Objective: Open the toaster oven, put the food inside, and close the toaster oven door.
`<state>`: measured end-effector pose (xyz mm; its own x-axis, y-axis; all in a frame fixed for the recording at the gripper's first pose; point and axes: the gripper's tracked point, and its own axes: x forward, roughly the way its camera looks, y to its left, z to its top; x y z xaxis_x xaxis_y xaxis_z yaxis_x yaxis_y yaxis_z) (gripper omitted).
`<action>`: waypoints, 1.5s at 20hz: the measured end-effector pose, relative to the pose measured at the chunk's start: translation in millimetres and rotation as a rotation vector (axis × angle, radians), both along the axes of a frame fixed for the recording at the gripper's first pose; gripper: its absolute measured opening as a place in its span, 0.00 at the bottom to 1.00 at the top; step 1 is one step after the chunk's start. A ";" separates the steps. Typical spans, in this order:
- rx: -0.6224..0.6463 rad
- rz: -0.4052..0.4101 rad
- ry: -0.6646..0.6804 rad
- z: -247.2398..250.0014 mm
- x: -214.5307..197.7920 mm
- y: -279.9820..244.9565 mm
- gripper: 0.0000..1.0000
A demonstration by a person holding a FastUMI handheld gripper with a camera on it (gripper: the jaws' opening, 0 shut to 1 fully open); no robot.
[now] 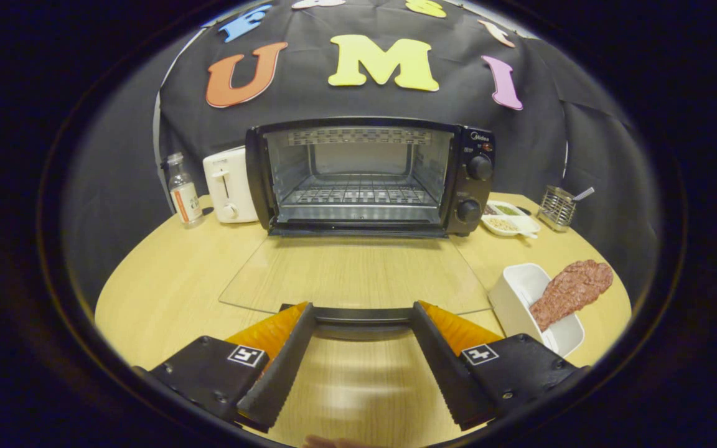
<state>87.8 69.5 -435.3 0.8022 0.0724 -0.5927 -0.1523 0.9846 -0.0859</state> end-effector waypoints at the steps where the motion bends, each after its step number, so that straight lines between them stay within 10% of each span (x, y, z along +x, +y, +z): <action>1: 0.006 0.014 -0.003 3.2 -1.2 0.1 1.00; 16: 0.043 0.014 -0.076 131.0 -40.8 -177.4 1.00; 30: 0.266 0.009 0.049 111.3 -8.5 -319.8 0.99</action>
<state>79.2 -250.3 -324.0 0.7716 0.2375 -0.5901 -0.1585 0.9702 0.1833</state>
